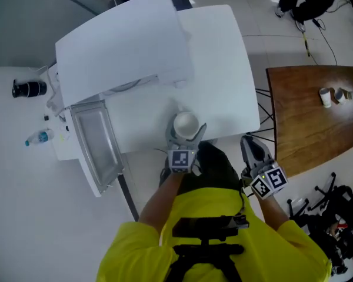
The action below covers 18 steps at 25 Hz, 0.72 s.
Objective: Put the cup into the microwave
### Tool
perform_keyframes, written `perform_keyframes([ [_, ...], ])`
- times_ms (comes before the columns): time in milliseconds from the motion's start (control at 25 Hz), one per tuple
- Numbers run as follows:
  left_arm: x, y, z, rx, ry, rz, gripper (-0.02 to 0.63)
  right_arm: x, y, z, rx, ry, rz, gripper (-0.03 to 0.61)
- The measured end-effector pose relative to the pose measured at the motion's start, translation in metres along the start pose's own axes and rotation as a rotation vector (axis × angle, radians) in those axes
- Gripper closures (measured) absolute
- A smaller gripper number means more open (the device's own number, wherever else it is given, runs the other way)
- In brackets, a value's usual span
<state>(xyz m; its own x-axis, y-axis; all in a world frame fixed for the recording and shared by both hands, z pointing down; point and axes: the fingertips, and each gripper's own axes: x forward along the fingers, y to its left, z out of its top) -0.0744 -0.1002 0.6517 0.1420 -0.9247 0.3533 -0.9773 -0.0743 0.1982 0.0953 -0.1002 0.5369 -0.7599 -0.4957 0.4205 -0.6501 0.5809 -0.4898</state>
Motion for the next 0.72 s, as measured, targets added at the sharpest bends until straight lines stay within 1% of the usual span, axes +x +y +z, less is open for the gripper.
perform_keyframes([
  [120, -0.022, 0.097, 0.024, 0.024, -0.016, 0.157, 0.156, 0.03, 0.034, -0.01, -0.034, 0.05, 0.087, 0.574],
  [200, -0.021, 0.163, 0.056, 0.058, -0.059, 0.248, 0.155, 0.048, 0.058, -0.017, -0.048, 0.08, 0.137, 0.574],
  [280, -0.013, 0.218, 0.083, 0.085, -0.099, 0.308, 0.155, 0.063, 0.08, -0.022, -0.062, 0.103, 0.174, 0.572],
  [360, 0.0, 0.26, 0.096, 0.088, -0.108, 0.336, 0.155, 0.073, 0.097, -0.026, -0.072, 0.117, 0.194, 0.574],
  [480, 0.02, 0.296, 0.102, 0.08, -0.089, 0.346, 0.155, 0.077, 0.112, -0.03, -0.068, 0.126, 0.198, 0.574],
  [560, 0.031, 0.304, 0.096, 0.076, -0.077, 0.332, 0.155, 0.076, 0.116, -0.031, -0.059, 0.125, 0.187, 0.574],
  [640, 0.038, 0.309, 0.097, 0.075, -0.087, 0.32, 0.156, 0.078, 0.119, -0.032, -0.054, 0.125, 0.177, 0.574],
  [720, 0.043, 0.315, 0.1, 0.051, -0.1, 0.324, 0.156, 0.082, 0.12, -0.033, -0.05, 0.125, 0.167, 0.574],
])
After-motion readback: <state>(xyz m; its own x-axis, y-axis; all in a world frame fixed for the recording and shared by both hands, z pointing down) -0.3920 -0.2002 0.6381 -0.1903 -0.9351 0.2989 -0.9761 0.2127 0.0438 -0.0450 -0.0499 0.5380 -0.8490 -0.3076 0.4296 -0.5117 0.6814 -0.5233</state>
